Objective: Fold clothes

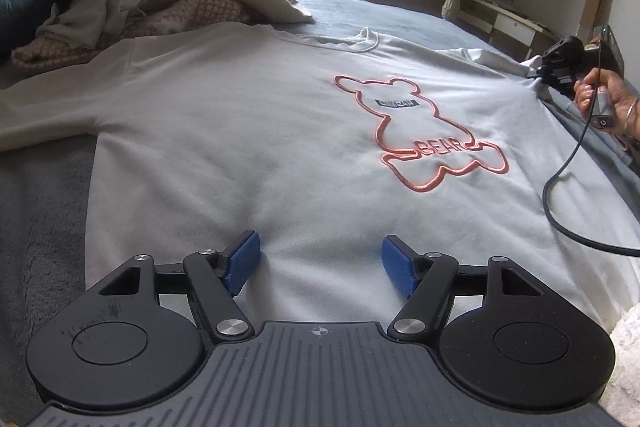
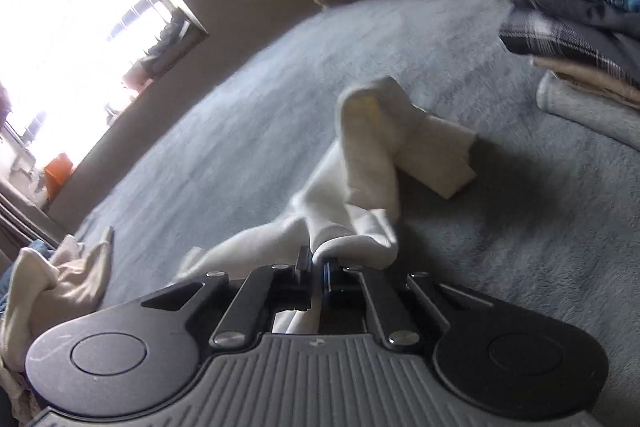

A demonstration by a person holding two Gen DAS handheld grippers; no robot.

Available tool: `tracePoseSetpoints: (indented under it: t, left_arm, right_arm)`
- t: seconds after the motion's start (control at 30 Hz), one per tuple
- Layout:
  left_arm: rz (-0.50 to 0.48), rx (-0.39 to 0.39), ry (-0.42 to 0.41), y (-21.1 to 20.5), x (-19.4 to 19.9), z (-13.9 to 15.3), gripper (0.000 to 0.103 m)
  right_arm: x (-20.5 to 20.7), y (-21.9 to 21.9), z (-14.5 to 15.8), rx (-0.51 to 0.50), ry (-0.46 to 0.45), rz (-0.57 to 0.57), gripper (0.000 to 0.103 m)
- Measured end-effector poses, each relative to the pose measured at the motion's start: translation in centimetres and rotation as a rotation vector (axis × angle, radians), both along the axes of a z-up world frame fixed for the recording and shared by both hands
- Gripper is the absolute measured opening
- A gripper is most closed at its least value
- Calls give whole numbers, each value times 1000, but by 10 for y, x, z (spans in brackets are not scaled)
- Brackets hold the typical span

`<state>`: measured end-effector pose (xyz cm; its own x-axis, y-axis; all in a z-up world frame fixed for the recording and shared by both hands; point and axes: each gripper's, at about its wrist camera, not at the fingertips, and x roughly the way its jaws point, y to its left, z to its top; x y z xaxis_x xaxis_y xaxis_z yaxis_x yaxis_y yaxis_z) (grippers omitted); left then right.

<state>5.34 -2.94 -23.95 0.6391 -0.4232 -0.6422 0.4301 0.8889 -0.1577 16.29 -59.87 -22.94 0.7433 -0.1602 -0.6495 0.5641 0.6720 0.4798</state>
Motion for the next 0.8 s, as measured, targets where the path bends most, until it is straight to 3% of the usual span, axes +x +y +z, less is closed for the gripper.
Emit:
tracePoseSetpoints:
  t: [0.07,0.2,0.3,0.4,0.47,0.63,0.8]
  left_arm:
    - [-1,6,-6,-1,1,-1,69]
    - [2,12,-16,-2,2,-1,70]
    - [14,-4,-17,-1,5,0,70]
    - [31,-42,-21,1,14,2,70]
    - [39,-63,-32,2,23,4,70]
    - [68,-87,-67,7,42,-1,70]
    - [81,-103,-88,12,48,-9,70]
  right_arm:
    - [5,0,-15,-7,60,13,5]
    - [4,-1,-21,12,81,12,10]
    - [-1,-8,-10,61,121,27,36]
    - [-7,-16,1,104,164,42,42]
    - [-13,-16,14,79,209,54,44]
    - [-1,16,54,-85,168,218,44]
    - [73,82,72,-357,175,449,45]
